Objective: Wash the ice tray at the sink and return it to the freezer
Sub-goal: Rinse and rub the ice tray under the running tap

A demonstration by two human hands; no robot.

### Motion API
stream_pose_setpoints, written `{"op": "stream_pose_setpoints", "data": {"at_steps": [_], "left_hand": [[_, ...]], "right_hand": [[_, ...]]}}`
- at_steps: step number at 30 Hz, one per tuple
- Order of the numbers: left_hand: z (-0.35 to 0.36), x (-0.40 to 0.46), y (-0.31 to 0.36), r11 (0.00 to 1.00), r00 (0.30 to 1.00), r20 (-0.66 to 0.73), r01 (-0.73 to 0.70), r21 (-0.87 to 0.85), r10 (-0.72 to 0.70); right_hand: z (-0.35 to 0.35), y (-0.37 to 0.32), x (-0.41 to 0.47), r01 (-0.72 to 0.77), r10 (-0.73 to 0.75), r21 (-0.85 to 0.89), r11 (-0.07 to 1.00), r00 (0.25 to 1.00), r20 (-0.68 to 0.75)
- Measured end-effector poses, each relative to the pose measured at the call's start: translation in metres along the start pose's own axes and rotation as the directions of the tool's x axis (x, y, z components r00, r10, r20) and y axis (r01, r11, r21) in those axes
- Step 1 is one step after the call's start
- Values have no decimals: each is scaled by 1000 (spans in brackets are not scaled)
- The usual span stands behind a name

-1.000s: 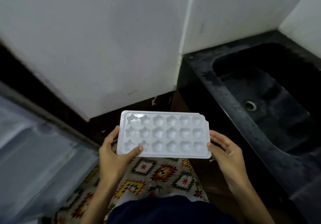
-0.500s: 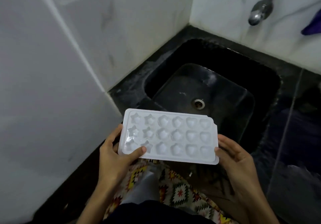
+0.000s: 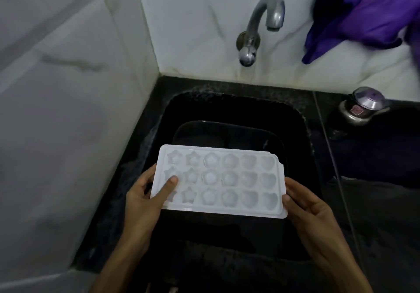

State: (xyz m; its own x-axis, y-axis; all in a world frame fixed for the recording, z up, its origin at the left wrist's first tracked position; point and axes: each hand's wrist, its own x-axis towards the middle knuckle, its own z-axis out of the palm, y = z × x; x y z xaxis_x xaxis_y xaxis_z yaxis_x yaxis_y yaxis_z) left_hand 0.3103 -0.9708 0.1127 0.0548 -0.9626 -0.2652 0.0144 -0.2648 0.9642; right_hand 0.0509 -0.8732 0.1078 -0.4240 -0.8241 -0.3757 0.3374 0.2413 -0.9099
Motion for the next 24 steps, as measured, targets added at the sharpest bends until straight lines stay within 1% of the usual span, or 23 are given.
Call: {"op": "stream_pose_setpoints", "data": {"at_steps": [3,5,8,11,12,14,16,18,20,21,24], "left_hand": [[13,24,6,997,999,-16,29,-76,-31],[20,37,8,990,998,6,64,-124,-64],[25,52,11,990,997,35,79,-120,-75],[26,63,10,990,995,35,92,-109,-89],[27,66,11,989,995,30,99,-109,-96],[29,72,9,989,994,9,105,-103,-105],[31,79,7,990,995,-5,103,-97,-104],[35,86,6,990,994,-8,106,-98,-107],[40,93,7,991,995,-4,96,-97,-97],[42,97,7,992,996,-4,88,-91,-88],[49,103,11,995,998,-7,63,-75,-64]], "right_hand": [[7,-12,13,1,-1,24,1000,1000,4],[12,-18,22,-17,16,49,999,1000,19],[16,-25,36,-31,30,55,998,999,20],[18,-36,49,-90,89,54,994,996,22],[19,-39,54,-108,107,38,993,994,25],[21,-45,70,-122,122,-67,990,992,-8],[25,-56,93,-73,63,-140,987,995,-74],[34,-74,123,16,-35,-163,986,993,-110],[50,-98,160,73,-83,-135,988,994,-76],[60,-111,180,65,-69,-100,993,997,-38],[96,-153,233,-74,75,-19,997,996,54]]}}
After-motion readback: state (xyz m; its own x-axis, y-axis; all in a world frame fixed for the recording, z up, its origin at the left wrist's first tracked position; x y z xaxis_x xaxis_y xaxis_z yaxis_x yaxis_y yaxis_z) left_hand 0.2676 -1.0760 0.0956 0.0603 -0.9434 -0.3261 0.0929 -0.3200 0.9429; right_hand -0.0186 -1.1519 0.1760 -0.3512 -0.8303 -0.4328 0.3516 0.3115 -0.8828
